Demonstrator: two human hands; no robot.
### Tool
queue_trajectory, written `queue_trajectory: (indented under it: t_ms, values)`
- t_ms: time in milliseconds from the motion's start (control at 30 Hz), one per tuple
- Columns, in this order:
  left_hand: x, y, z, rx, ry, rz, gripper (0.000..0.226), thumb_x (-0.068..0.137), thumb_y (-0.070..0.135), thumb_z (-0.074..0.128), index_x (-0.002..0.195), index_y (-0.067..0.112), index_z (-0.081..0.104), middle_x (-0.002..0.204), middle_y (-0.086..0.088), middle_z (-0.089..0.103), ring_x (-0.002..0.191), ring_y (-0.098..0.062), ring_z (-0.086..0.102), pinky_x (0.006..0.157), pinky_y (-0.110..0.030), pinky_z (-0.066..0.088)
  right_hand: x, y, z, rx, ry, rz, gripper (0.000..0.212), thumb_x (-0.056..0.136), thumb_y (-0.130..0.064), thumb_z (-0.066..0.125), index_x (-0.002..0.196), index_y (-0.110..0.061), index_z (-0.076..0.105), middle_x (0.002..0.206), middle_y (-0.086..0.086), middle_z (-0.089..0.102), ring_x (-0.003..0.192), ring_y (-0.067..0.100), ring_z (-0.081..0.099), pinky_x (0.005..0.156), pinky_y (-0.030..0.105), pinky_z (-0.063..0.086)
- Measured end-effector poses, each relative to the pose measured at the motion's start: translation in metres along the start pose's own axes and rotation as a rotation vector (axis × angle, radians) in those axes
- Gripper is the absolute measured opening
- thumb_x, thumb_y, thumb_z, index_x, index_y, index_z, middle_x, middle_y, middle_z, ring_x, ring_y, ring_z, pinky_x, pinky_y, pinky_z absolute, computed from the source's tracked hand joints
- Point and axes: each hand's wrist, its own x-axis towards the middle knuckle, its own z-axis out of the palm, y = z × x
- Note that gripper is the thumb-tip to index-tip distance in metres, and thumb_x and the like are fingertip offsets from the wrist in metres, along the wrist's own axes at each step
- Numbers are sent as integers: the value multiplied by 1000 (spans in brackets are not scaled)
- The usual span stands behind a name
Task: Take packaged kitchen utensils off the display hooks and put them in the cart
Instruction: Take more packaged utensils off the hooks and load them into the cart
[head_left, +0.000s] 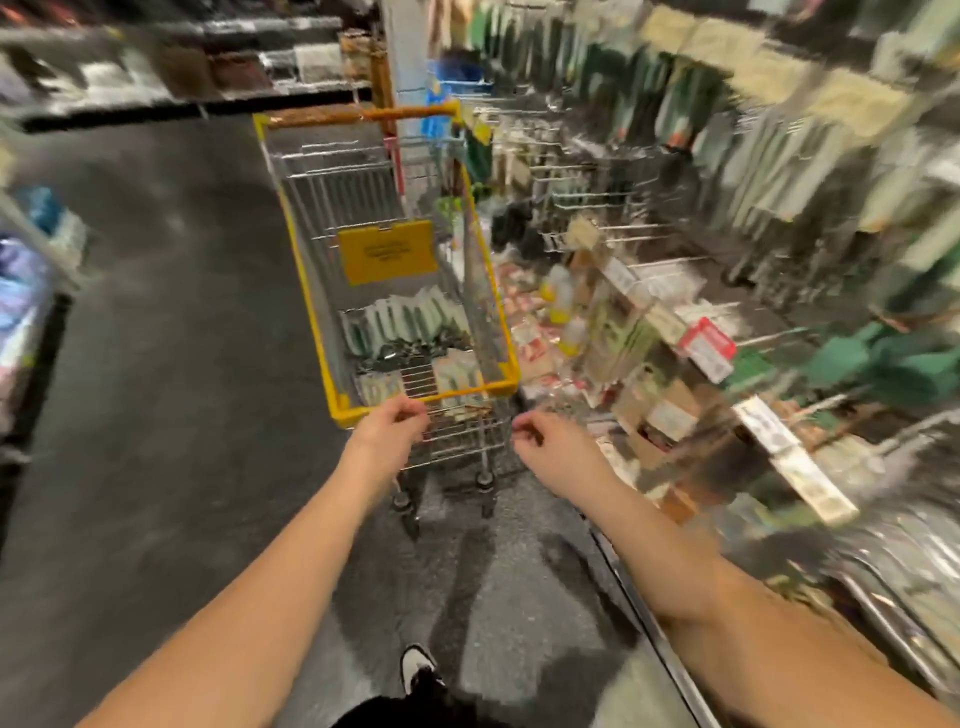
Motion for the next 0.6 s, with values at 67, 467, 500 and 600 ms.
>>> queue_trajectory:
  t_ms: [67, 467, 500, 600]
  values:
    - [27, -4, -17, 3, -5, -36, 9, 95, 13, 62, 91, 20, 67, 76, 1, 62, 73, -19, 56, 70, -30, 41, 29, -9, 17, -1, -39, 25, 27, 98, -20, 51, 118, -13, 66, 106, 6, 69, 100, 24, 63, 81, 30, 43]
    - [185, -13, -45, -11, -38, -267, 11, 94, 22, 59, 85, 20, 64, 92, -11, 70, 80, -27, 62, 76, -40, 48, 180, -18, 49, 33, -138, 197, 14, 100, -22, 49, 92, -24, 60, 82, -7, 58, 72, 11, 52, 57, 23, 38]
    - [198, -11, -42, -27, -37, -287, 10, 95, 18, 58, 87, 18, 64, 91, -11, 69, 76, -26, 60, 74, -39, 46, 197, -15, 53, 77, -99, 260, 16, 100, -25, 49, 85, -26, 56, 75, -10, 53, 66, 8, 47, 53, 24, 36]
    - [239, -12, -34, 0, -51, -340, 11, 94, 12, 57, 100, 14, 66, 97, -8, 69, 75, -20, 61, 81, -41, 53, 250, -18, 61, 91, -88, 291, 12, 98, -27, 53, 102, -25, 65, 88, -5, 66, 68, 7, 58, 54, 22, 39]
